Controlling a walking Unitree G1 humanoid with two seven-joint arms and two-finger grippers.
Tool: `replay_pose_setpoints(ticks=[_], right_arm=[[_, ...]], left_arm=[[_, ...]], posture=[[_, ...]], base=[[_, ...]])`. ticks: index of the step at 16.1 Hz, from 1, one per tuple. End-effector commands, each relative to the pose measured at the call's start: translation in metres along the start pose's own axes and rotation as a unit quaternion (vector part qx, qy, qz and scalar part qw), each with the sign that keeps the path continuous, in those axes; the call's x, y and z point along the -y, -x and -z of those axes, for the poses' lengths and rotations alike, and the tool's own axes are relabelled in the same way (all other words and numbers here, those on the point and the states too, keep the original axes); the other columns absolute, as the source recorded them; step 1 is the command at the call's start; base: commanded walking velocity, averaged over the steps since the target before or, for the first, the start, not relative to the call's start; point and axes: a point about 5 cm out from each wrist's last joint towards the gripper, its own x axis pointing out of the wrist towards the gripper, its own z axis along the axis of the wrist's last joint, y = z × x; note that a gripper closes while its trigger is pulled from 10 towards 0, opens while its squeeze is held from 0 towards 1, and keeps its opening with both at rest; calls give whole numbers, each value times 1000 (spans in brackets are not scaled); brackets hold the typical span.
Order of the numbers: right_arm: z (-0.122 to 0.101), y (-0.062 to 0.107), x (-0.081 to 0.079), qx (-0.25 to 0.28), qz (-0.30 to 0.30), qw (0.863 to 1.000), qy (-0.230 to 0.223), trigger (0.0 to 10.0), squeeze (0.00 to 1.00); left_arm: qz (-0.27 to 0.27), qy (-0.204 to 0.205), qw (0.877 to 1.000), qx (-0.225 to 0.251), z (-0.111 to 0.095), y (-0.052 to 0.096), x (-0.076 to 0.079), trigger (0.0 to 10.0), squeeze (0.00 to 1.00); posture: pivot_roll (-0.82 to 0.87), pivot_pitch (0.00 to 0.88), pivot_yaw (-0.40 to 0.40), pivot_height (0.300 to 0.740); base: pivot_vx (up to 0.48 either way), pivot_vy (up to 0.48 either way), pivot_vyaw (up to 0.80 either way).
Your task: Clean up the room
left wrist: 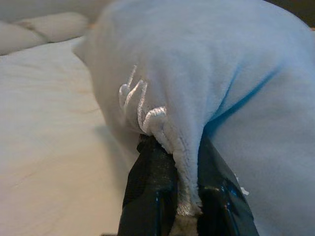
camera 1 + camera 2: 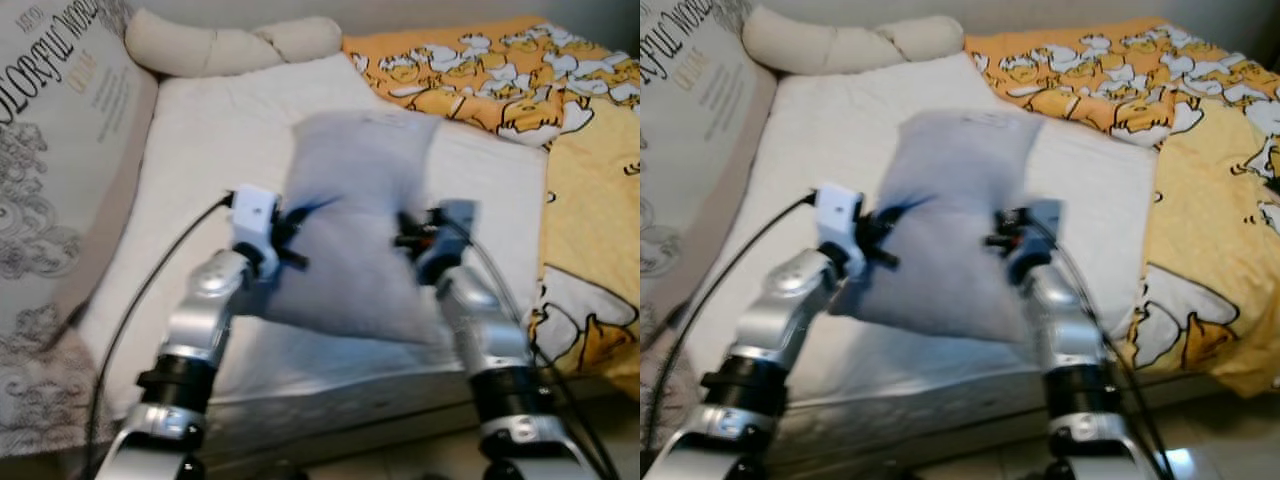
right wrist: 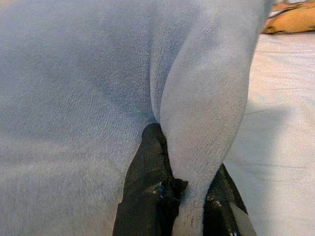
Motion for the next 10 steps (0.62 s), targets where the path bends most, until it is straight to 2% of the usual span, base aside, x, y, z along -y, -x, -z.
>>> replay_pose_setpoints(ticks=[1,5,10], right_arm=[[-9,0,8,17,15,1000,10,10000,0],[-11,-3,8,18,16,1000,9,10000,0],[-7,-4,5,11,10,1000,3,10000,0]], left_arm=[[-3,-5,1000,31,-15,-4,-1,10000,0],[-5,-8,1000,30,-15,-5,-2,10000,0],[-14,-16,999,28,-15,-2,-5,10000,0]], posture=[[-13,0,110,740],[-8,0,109,740],[7,0,101,740]], base=[[0,364,0],[0,343,0],[0,0,0]])
